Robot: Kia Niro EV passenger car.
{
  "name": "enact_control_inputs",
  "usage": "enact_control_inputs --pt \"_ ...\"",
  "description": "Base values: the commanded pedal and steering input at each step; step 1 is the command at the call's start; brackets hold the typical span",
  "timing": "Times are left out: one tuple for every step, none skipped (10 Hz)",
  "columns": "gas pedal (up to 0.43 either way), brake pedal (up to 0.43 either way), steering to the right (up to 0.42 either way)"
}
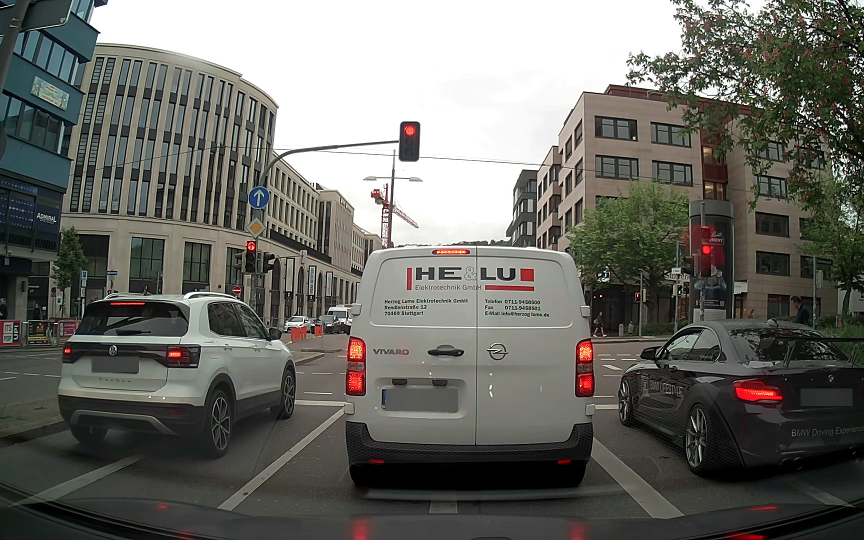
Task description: Follow the waypoints while adhering to traffic rules and regulations
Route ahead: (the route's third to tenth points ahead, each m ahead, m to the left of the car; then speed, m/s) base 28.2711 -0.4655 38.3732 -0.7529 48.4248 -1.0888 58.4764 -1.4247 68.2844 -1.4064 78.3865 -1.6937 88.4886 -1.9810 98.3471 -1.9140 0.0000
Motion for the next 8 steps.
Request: enact_control_inputs --pt "0.0 0.28 -0.016" --pt "0.0 0.274 -0.016" --pt "0.0 0.274 -0.016" --pt "0.0 0.274 -0.016" --pt "0.0 0.28 -0.016" --pt "0.0 0.274 -0.016" --pt "0.0 0.274 -0.016" --pt "0.0 0.274 -0.016"
